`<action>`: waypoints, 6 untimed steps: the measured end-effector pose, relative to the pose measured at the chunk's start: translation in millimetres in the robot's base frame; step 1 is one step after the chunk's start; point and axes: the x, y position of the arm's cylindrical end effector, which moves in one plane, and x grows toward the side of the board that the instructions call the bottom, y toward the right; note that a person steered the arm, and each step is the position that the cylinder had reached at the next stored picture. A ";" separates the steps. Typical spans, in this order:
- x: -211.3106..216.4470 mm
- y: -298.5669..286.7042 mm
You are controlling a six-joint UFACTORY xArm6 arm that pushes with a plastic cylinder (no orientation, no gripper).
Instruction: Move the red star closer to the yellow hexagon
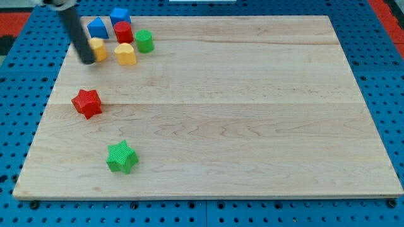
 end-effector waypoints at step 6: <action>133.4 -43.5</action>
